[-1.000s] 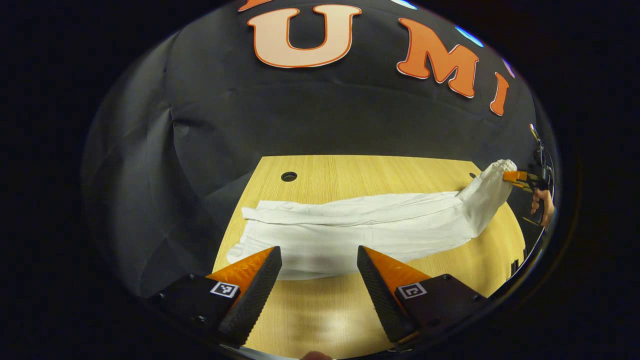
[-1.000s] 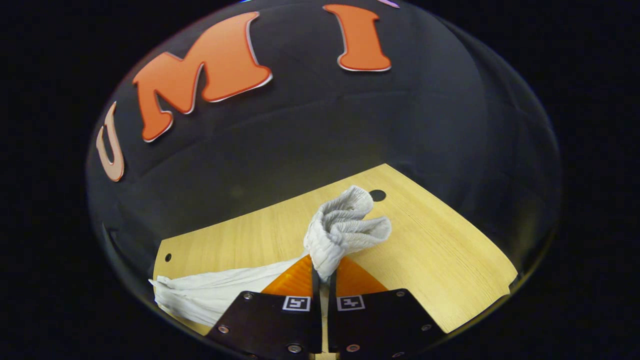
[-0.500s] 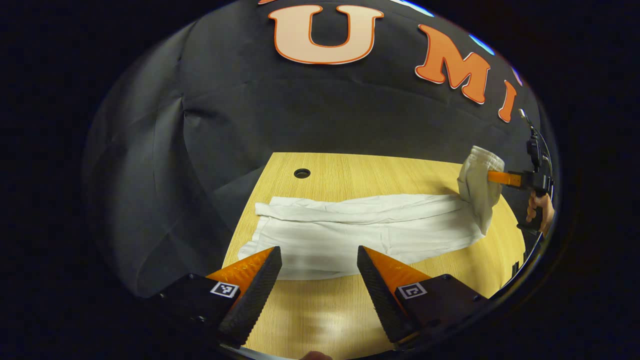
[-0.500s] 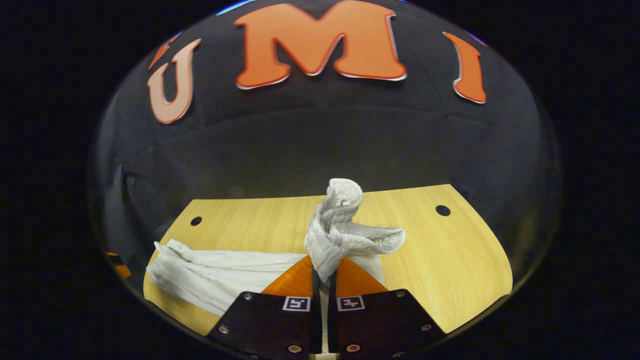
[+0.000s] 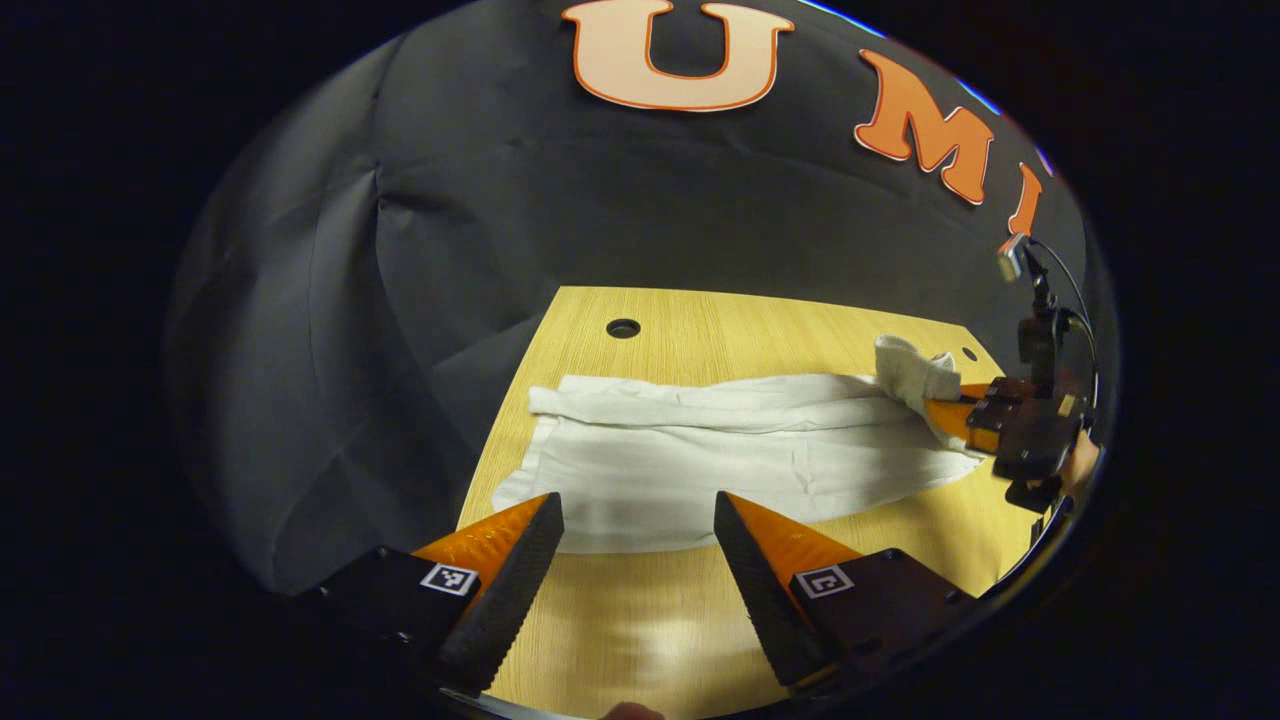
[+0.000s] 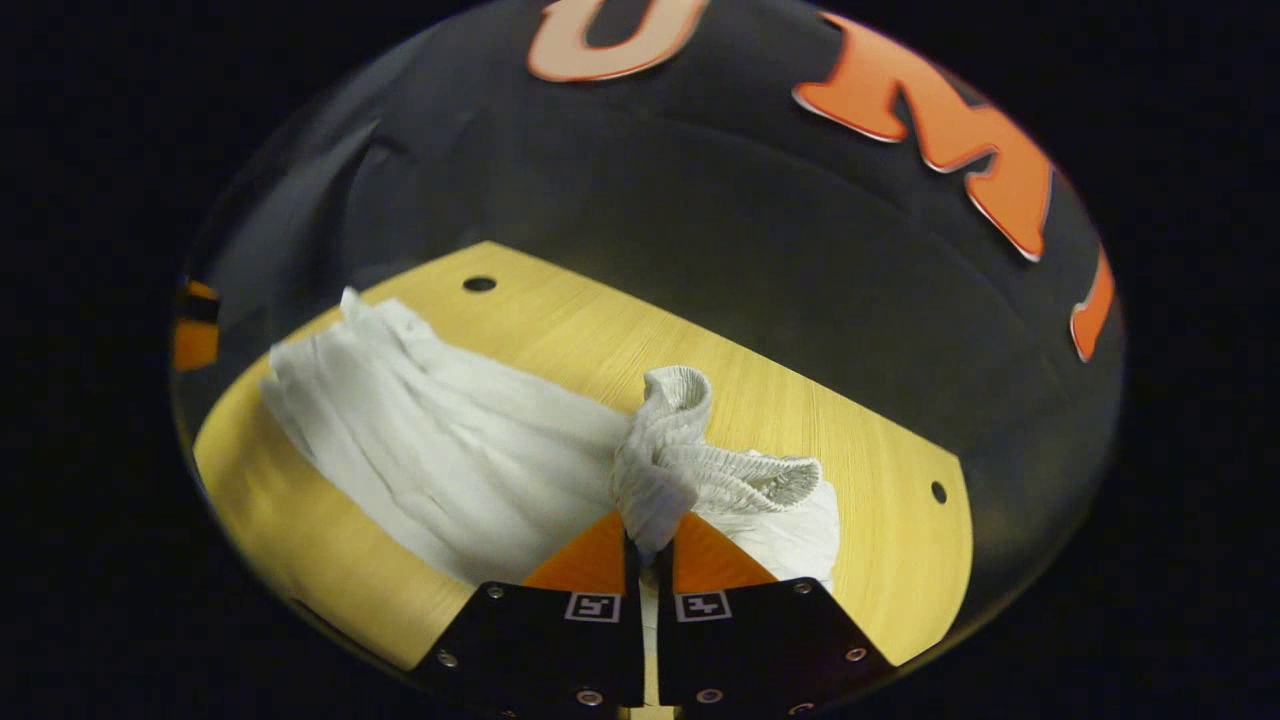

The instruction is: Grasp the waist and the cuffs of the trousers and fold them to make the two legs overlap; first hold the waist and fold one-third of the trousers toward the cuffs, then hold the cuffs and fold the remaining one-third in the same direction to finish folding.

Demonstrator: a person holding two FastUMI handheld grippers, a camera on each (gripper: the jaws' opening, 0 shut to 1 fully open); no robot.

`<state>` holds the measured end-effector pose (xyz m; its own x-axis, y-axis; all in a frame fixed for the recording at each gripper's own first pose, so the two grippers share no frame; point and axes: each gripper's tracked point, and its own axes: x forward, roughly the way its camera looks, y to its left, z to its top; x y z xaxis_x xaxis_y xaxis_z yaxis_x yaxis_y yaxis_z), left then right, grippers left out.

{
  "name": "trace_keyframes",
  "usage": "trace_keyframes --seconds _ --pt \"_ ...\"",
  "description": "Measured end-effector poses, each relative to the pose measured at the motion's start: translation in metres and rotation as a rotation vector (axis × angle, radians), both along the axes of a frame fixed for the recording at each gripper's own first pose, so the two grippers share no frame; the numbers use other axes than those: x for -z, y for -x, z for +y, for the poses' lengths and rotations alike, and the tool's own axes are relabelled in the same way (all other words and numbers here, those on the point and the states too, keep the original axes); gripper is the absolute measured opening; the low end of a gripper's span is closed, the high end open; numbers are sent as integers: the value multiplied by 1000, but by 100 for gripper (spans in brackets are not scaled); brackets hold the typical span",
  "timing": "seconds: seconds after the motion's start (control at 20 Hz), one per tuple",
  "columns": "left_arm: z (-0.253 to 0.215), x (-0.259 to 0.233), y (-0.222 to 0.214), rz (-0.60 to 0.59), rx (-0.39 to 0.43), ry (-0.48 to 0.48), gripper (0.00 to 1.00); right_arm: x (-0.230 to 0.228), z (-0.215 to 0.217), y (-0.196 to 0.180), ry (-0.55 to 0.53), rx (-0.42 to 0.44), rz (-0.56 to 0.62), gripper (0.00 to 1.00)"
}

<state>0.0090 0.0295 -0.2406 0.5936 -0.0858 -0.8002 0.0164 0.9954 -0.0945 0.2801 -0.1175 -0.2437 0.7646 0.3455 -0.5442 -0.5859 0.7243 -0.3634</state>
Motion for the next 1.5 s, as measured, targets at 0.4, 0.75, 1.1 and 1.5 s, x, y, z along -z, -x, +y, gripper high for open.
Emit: trace_keyframes --seconds 0.4,0.75,1.1,1.5 --pt "-9 5 9 66 2 90 99 -42 -29 13 69 -158 31 54" --pt "-36 28 28 250 -172 346 100 -35 -40 24 -41 -46 111 92" --pt "-35 38 32 328 -408 546 99 -35 -74 20 -51 55 130 92" --pt "-42 48 0 237 -618 767 97 -43 -84 29 -112 96 163 92"
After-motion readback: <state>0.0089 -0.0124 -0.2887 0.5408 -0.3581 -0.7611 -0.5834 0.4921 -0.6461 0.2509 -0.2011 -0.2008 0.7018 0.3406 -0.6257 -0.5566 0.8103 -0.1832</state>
